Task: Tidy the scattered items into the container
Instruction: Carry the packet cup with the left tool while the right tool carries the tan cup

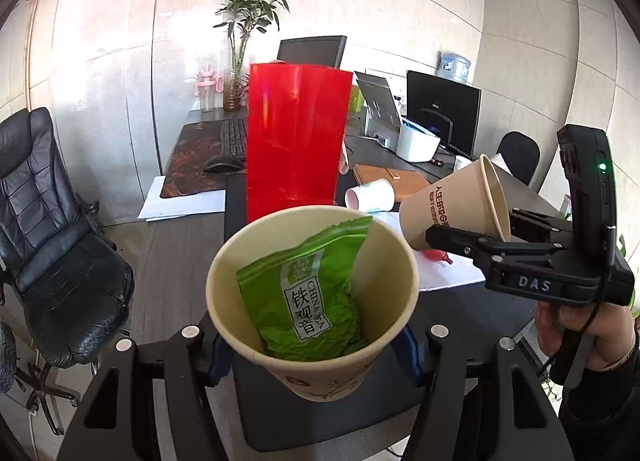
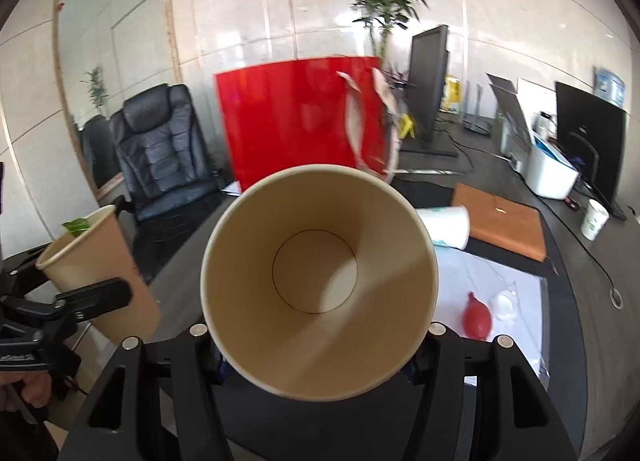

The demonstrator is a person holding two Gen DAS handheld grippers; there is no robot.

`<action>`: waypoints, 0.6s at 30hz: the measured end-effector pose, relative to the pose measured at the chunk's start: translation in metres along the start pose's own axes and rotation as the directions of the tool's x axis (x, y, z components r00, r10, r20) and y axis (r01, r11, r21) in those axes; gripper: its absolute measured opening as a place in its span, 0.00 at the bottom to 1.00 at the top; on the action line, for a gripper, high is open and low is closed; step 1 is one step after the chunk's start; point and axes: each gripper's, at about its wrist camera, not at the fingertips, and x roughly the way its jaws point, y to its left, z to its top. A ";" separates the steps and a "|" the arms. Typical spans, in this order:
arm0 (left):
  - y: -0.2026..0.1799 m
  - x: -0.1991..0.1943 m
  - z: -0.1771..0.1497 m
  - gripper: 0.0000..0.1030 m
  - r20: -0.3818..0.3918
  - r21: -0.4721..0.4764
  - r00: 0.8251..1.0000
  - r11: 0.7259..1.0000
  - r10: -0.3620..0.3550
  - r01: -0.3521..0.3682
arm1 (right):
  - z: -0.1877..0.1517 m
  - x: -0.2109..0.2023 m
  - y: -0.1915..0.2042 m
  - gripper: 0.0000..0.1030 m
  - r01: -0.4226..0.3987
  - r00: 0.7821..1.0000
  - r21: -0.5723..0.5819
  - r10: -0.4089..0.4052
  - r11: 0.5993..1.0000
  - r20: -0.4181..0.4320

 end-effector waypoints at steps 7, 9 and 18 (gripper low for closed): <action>0.007 -0.012 0.005 0.66 0.017 -0.002 1.000 1.000 0.007 -0.007 | 0.013 -0.001 0.019 0.63 -0.074 0.997 -0.026 0.075 0.997 0.014; 0.007 -0.015 0.007 0.66 0.023 0.000 1.000 1.000 0.011 -0.011 | 0.022 -0.002 0.023 0.63 -0.076 0.997 -0.037 0.077 0.996 0.027; 0.017 -0.025 0.019 0.66 0.044 -0.015 0.999 1.000 0.025 -0.024 | 0.056 -0.017 0.032 0.63 -0.099 0.989 -0.056 0.105 0.993 0.105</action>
